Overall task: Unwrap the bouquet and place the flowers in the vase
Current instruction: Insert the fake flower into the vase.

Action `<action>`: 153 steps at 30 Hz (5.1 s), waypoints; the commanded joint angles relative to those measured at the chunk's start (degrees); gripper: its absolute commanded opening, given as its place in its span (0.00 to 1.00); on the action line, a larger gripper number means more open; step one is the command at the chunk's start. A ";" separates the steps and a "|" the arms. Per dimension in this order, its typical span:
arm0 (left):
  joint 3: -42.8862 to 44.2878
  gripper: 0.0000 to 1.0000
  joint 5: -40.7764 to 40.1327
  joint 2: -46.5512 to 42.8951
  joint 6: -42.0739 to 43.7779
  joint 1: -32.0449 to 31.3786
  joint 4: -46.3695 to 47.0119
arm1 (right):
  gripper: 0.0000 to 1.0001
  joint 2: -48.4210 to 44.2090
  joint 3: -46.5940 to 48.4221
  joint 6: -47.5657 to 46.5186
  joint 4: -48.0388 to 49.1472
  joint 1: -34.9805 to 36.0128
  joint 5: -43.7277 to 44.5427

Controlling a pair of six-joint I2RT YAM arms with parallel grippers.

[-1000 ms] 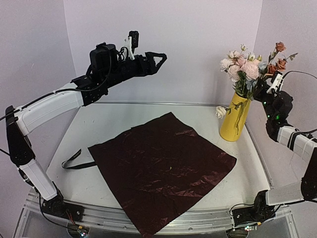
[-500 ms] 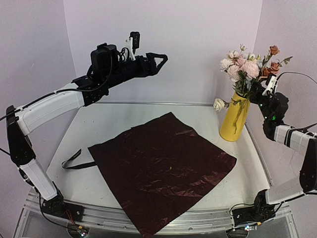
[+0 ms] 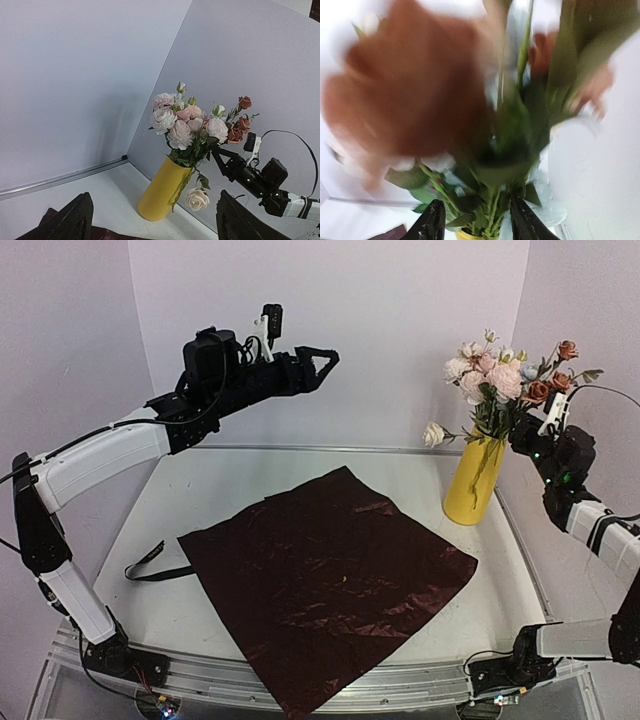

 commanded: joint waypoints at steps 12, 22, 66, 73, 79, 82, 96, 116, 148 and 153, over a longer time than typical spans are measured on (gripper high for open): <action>0.13 0.87 1.15 -1.10 -0.21 0.36 1.97 | 0.35 3.51 9.37 4.07 -1.65 -0.16 3.65; -1.36 0.87 0.93 -2.09 0.28 0.36 1.97 | 0.00 5.62 8.56 4.37 -5.27 -0.16 1.21; -2.06 0.87 2.65 -1.24 -2.09 0.45 1.99 | 0.00 9.73 13.28 5.09 -10.09 -0.16 -4.29; -2.01 0.88 2.77 -1.70 -1.47 0.42 1.96 | 0.00 12.21 8.11 6.80 -7.39 -0.16 -4.73; -2.09 0.88 2.92 -1.86 -1.05 0.45 1.89 | 0.00 9.48 8.36 6.95 -7.25 -0.16 -4.22; -2.00 0.88 3.13 -1.71 -0.98 0.45 1.93 | 0.00 8.56 10.09 6.75 -7.23 -0.16 -4.11; -2.07 0.88 3.29 -2.33 -0.69 0.45 1.81 | 0.00 12.46 14.28 6.06 6.85 -0.16 -2.52; -1.91 0.88 3.68 -1.64 -0.78 0.59 1.62 | 0.00 11.88 16.03 7.52 11.75 -0.16 -4.88; -3.49 0.88 2.69 -2.08 -1.41 0.70 1.78 | 0.79 -5.00 9.92 6.68 -15.67 -0.16 -1.64; -3.23 0.88 3.42 -1.81 -2.00 0.71 1.81 | 0.66 -4.76 10.16 6.55 -16.76 -0.16 -0.28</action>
